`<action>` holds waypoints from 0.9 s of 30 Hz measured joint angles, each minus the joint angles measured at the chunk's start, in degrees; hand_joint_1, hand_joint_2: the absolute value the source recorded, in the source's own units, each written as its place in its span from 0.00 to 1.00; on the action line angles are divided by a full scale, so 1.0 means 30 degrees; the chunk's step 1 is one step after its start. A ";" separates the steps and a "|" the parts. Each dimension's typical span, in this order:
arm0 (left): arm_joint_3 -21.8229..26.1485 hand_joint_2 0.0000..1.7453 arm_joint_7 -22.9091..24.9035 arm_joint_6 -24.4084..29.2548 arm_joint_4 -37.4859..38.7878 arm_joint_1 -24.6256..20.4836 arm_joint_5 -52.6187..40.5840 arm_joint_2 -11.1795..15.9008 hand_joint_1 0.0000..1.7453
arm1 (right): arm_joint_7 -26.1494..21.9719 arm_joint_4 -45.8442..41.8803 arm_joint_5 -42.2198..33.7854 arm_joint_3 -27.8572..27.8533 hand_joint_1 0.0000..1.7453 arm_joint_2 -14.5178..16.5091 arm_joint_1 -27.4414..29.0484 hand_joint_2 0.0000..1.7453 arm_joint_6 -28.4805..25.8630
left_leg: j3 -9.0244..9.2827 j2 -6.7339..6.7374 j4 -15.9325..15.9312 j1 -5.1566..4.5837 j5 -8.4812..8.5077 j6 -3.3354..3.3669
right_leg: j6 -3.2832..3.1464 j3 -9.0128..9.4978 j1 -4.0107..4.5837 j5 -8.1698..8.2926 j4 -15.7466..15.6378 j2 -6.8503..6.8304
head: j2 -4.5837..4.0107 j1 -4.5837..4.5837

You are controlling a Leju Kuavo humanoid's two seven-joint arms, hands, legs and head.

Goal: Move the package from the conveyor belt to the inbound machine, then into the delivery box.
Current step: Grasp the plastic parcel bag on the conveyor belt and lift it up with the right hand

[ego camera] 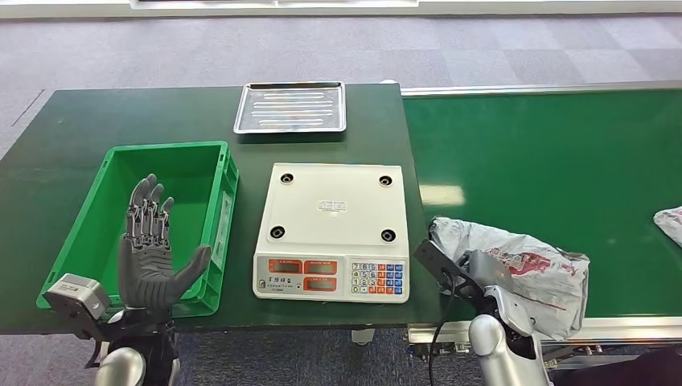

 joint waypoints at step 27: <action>-0.0124 1.00 -0.0679 0.0153 0.0803 -0.0595 -0.0002 -0.0082 0.00 | -0.4969 -0.8431 0.5572 0.2572 1.00 0.1679 -0.3466 1.00 -1.6229 | 0.0025 0.0040 0.0003 -0.0001 0.0009 -0.0001 | 0.0004 0.0014 -0.0003 0.0024 0.0000 0.0036 | 0.0000 -0.0002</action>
